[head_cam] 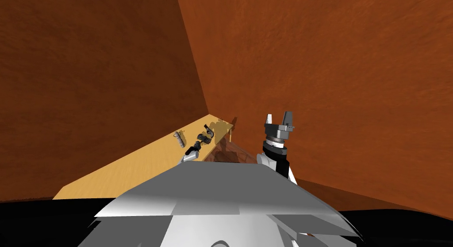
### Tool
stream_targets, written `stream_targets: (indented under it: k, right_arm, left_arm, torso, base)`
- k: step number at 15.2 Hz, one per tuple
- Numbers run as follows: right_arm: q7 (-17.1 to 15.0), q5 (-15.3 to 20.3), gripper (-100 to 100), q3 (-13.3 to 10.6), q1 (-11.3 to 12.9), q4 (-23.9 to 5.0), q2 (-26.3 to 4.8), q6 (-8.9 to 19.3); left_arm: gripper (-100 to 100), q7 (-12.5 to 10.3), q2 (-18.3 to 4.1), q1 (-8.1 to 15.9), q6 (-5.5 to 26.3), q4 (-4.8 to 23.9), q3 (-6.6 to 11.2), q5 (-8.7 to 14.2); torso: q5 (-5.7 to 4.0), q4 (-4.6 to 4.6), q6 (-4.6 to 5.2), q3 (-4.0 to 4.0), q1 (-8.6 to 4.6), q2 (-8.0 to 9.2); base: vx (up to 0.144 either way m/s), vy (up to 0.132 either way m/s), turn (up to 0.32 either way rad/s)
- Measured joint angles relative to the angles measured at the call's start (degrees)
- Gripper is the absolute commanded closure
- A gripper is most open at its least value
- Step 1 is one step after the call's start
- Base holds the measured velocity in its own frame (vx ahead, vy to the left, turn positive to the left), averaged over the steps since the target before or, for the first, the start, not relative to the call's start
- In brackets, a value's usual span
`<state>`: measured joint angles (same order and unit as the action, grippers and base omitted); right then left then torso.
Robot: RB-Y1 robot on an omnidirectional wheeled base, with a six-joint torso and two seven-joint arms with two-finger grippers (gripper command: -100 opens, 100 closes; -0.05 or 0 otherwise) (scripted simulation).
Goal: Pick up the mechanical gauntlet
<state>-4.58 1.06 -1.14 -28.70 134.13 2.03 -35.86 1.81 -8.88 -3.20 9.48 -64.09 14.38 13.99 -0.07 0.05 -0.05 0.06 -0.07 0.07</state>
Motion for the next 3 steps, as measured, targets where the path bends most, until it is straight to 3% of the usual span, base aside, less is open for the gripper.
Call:
stream_targets:
  k: [3]
  right_arm:
    - [0.0, 0.0, 0, 0.0, 0.01, 0.0, 0.0, 0.0]
  left_arm:
    - [100, 0.22, -0.18, -0.87, 1.57, -2.39, -0.17, 0.4]
  torso:
    - [-0.06, 0.07, -0.01, 0.16, -0.19, 0.25]
  base:
    - [-0.055, -0.039, 0.033]
